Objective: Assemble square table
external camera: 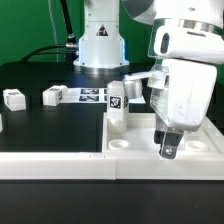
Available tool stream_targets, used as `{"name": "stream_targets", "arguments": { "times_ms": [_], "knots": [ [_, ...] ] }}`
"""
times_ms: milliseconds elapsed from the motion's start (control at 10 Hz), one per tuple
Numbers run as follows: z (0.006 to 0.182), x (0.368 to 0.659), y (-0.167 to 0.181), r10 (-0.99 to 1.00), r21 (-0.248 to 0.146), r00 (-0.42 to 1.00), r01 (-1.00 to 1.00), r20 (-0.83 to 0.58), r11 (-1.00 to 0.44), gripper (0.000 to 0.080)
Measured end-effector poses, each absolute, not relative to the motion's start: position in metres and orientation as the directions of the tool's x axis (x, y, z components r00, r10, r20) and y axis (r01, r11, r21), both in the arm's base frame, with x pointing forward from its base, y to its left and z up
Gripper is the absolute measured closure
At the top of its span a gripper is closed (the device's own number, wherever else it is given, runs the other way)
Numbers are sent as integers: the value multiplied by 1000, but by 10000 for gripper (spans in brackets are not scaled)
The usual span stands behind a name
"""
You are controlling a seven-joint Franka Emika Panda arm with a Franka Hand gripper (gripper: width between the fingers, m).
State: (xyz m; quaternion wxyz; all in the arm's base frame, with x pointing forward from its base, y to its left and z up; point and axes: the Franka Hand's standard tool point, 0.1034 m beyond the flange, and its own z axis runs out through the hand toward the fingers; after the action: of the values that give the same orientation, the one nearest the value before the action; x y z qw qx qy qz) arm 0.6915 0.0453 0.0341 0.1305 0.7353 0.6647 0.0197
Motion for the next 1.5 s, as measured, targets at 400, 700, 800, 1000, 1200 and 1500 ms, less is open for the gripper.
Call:
{"name": "stream_targets", "arguments": {
  "times_ms": [400,700,800,1000,1200,1500],
  "knots": [
    [34,692,44,983,218,117,972,-145,-83,150],
    [59,675,27,978,210,145,971,-151,-112,150],
    [78,669,10,977,208,140,972,-162,-105,150],
    [105,668,-10,953,207,253,954,-164,-218,150],
    [109,675,-8,913,240,387,905,-128,-351,150],
    [109,674,-9,826,257,559,811,-76,-525,150]
  ]
}}
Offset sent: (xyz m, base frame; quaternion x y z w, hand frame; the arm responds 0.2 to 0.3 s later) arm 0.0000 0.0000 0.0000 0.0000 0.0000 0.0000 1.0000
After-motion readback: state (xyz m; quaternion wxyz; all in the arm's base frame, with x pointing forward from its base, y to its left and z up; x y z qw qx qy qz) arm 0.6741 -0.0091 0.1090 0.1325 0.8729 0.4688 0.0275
